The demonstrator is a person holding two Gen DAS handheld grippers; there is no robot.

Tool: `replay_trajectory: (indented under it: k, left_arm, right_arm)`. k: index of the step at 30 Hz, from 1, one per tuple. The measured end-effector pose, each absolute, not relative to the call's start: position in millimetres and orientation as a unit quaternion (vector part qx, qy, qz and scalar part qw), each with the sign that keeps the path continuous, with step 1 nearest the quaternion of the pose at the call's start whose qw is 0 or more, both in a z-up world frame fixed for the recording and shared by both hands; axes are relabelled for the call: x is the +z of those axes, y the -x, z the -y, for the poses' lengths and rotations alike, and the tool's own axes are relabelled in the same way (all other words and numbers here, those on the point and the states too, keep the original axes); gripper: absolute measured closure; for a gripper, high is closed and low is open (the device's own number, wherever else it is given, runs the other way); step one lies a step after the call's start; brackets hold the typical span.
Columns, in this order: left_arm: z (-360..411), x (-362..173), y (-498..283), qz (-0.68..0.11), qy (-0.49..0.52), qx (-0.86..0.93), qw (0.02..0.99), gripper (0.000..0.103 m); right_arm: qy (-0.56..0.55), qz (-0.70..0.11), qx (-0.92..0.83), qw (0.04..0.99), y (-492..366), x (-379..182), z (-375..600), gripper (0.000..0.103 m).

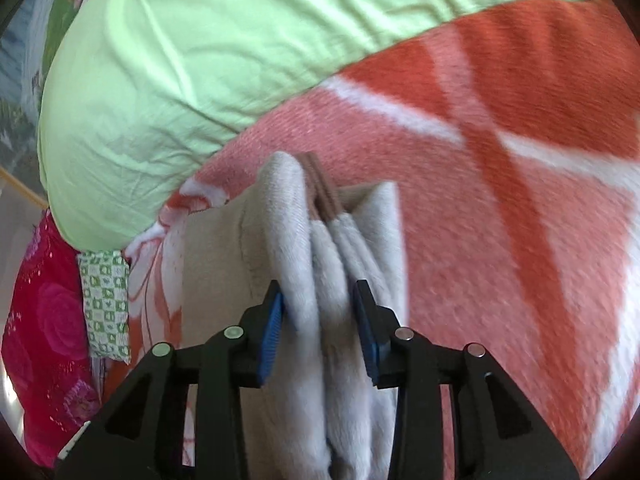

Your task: Fold small clothes

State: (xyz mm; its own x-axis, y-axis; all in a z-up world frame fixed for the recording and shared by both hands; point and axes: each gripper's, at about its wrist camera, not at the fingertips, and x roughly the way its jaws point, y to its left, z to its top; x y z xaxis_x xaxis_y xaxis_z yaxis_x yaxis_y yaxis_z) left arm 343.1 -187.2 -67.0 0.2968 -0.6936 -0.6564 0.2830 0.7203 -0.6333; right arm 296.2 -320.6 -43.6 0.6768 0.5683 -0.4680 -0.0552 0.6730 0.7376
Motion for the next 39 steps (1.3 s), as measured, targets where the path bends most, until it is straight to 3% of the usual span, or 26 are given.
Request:
replay_trajectory:
  k: [6, 13, 21, 22, 23, 31, 39]
  left_arm:
    - [179.3, -62.0, -325.7, -0.514, 0.197, -0.323, 0.770, 0.065]
    - [104.8, -46.6, -339.2, -0.490, 0.238, -0.232, 0.805, 0.047]
    - [52.6, -82.6, -377.6, -0.502, 0.277, -0.132, 0.808, 0.042]
    - [50.4, -89.6, -384.2, -0.511, 0.280, -0.125, 0.803, 0.042]
    - [56.9, -92.0, -383.9, -0.515, 0.282, -0.125, 0.800, 0.042]
    - [71.7, -82.9, -372.7, -0.524, 0.257, -0.148, 0.799, 0.042]
    - [68.7, -110.9, -378.1, -0.552, 0.258, -0.133, 0.782, 0.037]
  right_arm:
    - [-0.378, -0.318, 0.181, 0.851, -238.9, -30.7, 325.4, 0.063]
    - [-0.350, -0.339, 0.178, 0.855, -214.8, -40.1, 304.3, 0.063]
    - [-0.355, -0.364, 0.193, 0.839, -214.7, -63.3, 279.4, 0.063]
    - [-0.352, -0.373, 0.195, 0.836, -216.5, -66.9, 276.4, 0.069]
    - [-0.353, -0.376, 0.198, 0.833, -217.4, -68.9, 275.3, 0.094]
    - [-0.344, -0.318, 0.179, 0.865, -194.2, -18.3, 322.3, 0.094]
    - [-0.340, -0.383, 0.141, 0.848, -212.5, -91.3, 306.3, 0.093]
